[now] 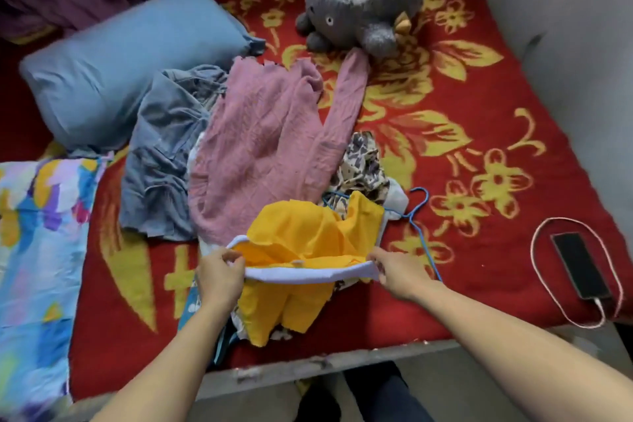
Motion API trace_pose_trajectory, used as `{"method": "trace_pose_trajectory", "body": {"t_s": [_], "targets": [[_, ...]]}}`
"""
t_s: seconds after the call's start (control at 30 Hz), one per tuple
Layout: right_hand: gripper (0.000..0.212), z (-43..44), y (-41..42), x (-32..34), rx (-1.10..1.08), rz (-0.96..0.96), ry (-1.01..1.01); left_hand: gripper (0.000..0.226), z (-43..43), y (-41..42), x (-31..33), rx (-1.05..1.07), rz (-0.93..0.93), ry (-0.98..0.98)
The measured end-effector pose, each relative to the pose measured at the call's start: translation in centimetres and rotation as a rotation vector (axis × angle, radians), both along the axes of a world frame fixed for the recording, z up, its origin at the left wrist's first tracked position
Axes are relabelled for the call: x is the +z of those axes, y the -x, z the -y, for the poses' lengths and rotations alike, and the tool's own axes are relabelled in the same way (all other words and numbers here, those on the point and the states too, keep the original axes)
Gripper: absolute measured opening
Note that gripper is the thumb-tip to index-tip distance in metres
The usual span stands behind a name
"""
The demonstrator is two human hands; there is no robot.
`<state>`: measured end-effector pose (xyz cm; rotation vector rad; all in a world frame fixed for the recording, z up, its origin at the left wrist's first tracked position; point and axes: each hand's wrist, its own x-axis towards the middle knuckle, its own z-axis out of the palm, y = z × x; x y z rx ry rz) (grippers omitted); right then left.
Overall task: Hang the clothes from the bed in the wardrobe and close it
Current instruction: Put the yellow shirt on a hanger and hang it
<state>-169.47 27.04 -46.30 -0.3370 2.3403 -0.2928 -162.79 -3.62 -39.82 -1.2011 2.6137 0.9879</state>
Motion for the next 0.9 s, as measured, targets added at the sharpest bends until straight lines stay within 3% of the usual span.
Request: {"method": "trace_pose_trajectory", "body": {"t_s": [0.1,0.23,0.43,0.5,0.57,0.67,0.8,0.9], "targets": [[0.044,-2.2,2.0,-4.0,-0.243,-0.002,-0.024,0.011,-0.8,0.8,-2.2,-0.025,-0.027,0.049],[0.048,-5.2,6.8,-8.5,-0.652,-0.035,-0.105,0.043,-1.5,2.4,-4.3,-0.042,-0.049,0.068],[0.078,-6.0,12.1,-15.1,-0.988,0.055,-0.029,0.019,-1.8,3.5,-7.9,-0.244,-0.068,0.129],[0.070,-5.4,12.9,-16.5,-1.072,0.046,0.012,0.016,-1.5,3.9,-8.8,-0.334,-0.055,0.217],[0.048,-4.6,13.5,-17.0,-1.170,0.016,0.155,0.019,-1.3,4.6,-9.1,-0.403,-0.070,0.241],[0.033,-3.6,15.2,-14.3,-1.129,-0.188,0.318,0.018,-1.3,6.1,-8.7,-0.413,-0.086,0.213],[0.057,-3.3,16.8,-6.4,-0.812,-0.577,0.233,0.021,-0.8,8.8,-7.1,-0.333,-0.041,0.269],[0.059,-3.3,17.0,-1.1,-0.719,-0.805,0.303,0.035,0.2,11.0,-5.9,-0.219,-0.068,0.234]]}}
